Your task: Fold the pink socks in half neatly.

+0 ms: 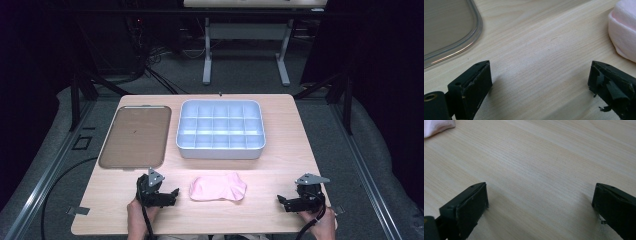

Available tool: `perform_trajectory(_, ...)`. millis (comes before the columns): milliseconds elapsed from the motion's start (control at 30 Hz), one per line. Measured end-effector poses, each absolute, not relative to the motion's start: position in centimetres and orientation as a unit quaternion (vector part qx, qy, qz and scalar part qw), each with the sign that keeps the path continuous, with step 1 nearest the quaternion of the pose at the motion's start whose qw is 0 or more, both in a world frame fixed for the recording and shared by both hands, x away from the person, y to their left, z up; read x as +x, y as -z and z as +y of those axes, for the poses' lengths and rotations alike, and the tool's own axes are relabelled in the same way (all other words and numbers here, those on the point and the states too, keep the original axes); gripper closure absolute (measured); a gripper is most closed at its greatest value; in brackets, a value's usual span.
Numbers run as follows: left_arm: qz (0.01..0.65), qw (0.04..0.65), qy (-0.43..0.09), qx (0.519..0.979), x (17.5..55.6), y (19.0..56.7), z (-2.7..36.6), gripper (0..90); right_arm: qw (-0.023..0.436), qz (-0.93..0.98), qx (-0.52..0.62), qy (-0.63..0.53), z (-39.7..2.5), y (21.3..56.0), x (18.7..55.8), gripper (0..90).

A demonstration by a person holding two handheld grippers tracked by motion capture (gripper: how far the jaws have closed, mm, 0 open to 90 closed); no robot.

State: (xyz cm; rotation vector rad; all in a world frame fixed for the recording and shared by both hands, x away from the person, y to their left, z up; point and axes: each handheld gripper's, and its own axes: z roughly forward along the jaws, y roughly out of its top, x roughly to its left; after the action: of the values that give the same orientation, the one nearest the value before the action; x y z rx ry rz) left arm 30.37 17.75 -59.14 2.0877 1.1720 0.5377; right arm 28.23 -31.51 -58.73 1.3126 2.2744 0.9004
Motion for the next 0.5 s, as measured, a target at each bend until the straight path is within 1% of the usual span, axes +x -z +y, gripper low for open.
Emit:
perform_trajectory(167, 0.457, 0.337, -0.205, 0.797, 30.4, 59.2, 17.8, 5.1, 0.183, 0.804, 0.467, -0.321, -31.5, 58.7, 28.2, 0.2)
perform_trajectory(367, 0.456, 0.337, -0.191, 0.801, 30.5, 58.9, 17.7, 6.0, 0.182, 0.803, 0.468, -0.321, -31.5, 58.7, 28.2, 0.2)
perform_trajectory(400, 0.455, 0.357, -0.183, 0.795, 30.2, 58.5, 17.5, 6.6, 0.182, 0.802, 0.469, -0.324, -31.5, 58.8, 28.2, 0.5)
perform_trajectory(500, 0.448, 0.371, -0.178, 0.794, 29.9, 58.0, 17.0, 8.7, 0.183, 0.800, 0.470, -0.324, -31.5, 58.8, 28.2, 0.6)
